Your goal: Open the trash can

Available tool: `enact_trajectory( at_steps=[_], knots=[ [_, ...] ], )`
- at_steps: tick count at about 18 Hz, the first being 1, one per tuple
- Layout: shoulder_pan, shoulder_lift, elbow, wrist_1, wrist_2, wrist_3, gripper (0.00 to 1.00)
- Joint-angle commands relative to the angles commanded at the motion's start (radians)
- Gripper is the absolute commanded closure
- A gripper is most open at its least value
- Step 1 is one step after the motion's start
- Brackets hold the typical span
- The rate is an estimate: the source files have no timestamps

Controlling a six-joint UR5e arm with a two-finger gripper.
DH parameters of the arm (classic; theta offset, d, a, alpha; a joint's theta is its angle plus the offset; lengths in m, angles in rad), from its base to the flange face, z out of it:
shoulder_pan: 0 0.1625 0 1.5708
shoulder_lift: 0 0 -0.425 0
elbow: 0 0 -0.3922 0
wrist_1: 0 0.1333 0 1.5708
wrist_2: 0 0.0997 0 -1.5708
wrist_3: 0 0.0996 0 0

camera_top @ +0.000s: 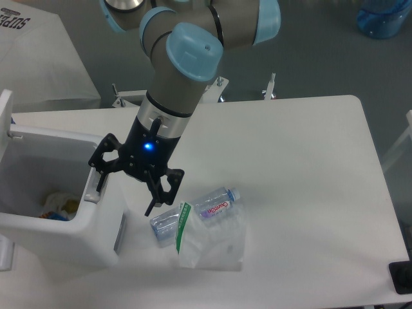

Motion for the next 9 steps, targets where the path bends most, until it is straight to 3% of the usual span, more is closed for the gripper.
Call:
enact_trajectory(
  at_steps=[3, 9],
  knots=[
    [0.002, 0.003, 0.015, 0.006, 0.000, 0.000, 0.00],
    [0.049, -0.014, 0.011, 0.081, 0.005, 0.009, 0.00]
  ],
)
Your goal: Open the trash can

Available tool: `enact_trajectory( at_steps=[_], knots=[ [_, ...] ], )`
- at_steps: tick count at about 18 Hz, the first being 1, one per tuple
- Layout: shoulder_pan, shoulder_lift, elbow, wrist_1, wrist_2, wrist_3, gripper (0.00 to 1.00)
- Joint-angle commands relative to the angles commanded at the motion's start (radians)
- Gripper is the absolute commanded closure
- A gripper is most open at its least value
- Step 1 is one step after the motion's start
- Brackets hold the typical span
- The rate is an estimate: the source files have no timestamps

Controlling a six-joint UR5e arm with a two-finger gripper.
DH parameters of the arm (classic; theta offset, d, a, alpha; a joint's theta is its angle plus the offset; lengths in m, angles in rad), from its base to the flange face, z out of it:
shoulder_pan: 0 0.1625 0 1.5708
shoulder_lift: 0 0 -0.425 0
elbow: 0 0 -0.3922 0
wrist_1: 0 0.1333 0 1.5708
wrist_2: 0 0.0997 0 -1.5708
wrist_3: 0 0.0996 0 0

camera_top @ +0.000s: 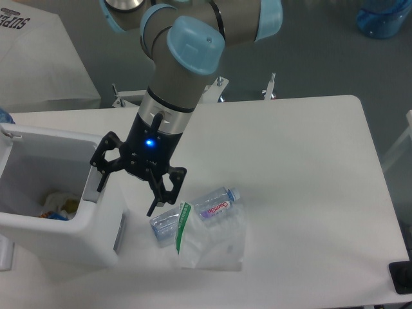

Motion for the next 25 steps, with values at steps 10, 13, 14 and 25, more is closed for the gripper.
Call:
enact_trajectory(
  at_steps=[10, 13, 14, 25],
  knots=[
    [0.121, -0.184, 0.083, 0.120, 0.262, 0.014, 0.00],
    [0.126, -0.244, 0.098, 0.124, 0.350, 0.165, 0.00],
    [0.126, -0.256, 0.101, 0.129, 0.380, 0.214, 0.00],
    [0.131, -0.304, 0.133, 0.031, 0.558, 0.627, 0.00]
  ],
)
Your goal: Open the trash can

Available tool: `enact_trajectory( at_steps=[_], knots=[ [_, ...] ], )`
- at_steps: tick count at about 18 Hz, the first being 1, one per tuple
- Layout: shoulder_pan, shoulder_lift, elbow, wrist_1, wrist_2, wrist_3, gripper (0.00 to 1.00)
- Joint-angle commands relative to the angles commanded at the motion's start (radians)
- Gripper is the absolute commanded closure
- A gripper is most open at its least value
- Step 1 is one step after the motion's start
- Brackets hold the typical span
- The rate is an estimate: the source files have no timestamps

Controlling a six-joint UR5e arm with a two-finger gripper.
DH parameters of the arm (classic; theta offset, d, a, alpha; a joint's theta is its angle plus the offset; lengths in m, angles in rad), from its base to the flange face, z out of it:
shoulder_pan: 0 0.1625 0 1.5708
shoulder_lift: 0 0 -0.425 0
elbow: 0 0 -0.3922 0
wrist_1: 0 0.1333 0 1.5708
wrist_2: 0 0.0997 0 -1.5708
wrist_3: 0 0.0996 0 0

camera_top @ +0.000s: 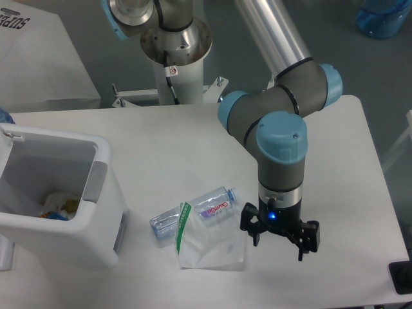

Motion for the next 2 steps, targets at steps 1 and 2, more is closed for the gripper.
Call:
enact_trajectory(
  at_steps=[1, 2],
  knots=[
    [-0.002, 0.000, -0.002, -0.011, 0.041, 0.026, 0.00],
    [-0.003, 0.002, -0.005, -0.011, 0.080, 0.036, 0.00]
  ],
)
